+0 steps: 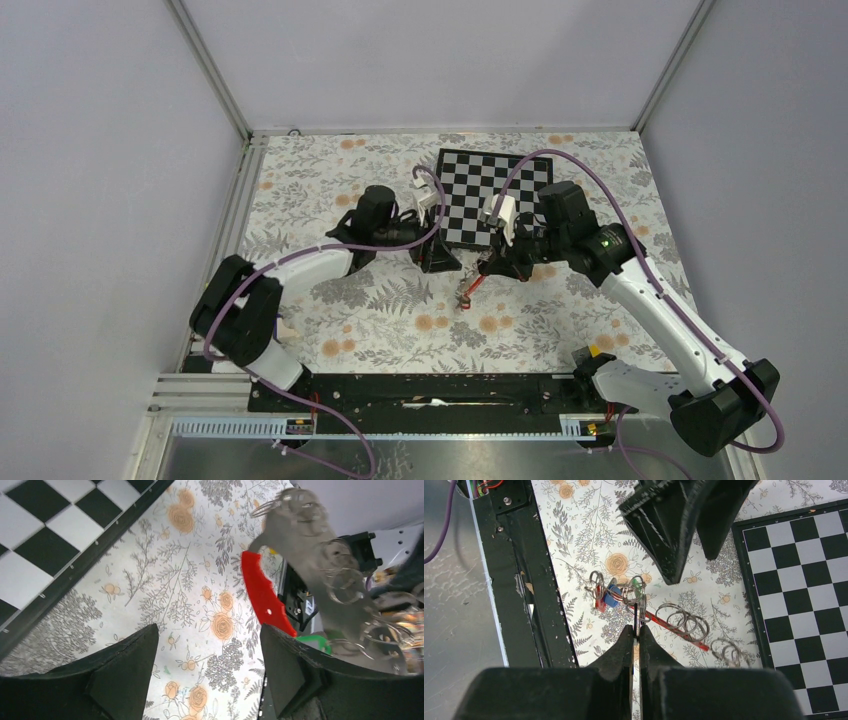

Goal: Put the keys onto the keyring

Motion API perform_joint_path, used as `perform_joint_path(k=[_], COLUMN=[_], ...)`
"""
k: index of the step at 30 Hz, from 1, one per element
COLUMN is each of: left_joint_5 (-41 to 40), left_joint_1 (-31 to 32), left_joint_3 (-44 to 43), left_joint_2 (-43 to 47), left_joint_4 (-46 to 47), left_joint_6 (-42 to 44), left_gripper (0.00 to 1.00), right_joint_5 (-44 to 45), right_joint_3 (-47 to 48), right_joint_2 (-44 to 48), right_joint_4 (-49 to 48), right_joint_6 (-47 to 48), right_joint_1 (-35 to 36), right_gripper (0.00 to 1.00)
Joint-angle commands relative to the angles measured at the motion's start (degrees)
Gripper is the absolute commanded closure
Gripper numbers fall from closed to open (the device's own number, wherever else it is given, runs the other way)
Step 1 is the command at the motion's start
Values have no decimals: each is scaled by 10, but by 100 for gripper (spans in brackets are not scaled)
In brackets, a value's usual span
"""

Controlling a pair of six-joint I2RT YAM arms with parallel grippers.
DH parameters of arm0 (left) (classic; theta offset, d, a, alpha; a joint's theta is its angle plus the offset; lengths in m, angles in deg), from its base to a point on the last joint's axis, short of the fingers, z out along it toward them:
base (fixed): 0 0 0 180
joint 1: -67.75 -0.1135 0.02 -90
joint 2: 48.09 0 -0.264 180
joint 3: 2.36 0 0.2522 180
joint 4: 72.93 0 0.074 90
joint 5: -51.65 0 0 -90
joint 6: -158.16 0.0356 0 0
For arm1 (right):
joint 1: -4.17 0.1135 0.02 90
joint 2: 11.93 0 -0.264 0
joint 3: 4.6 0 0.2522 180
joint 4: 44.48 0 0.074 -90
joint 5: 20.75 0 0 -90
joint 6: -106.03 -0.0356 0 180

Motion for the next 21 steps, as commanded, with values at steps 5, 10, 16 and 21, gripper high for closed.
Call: perform_joint_path(k=[5, 10, 16, 21], left_joint_5=[67, 100, 129, 134], left_joint_1=[-4, 1, 21, 34], left_joint_3=[-49, -55, -61, -66], left_joint_2=[-85, -107, -116, -123], left_joint_4=[112, 145, 139, 124], left_joint_6=[-166, -199, -204, -198], left_gripper=[22, 21, 21, 20], right_joint_5=[-7, -5, 0, 3], right_joint_3=[17, 13, 10, 6], right_joint_2=[16, 15, 15, 18], right_joint_4=[-30, -30, -29, -29], right_joint_6=[-11, -9, -5, -3], right_joint_1=[4, 3, 3, 2], right_gripper=[100, 100, 100, 100])
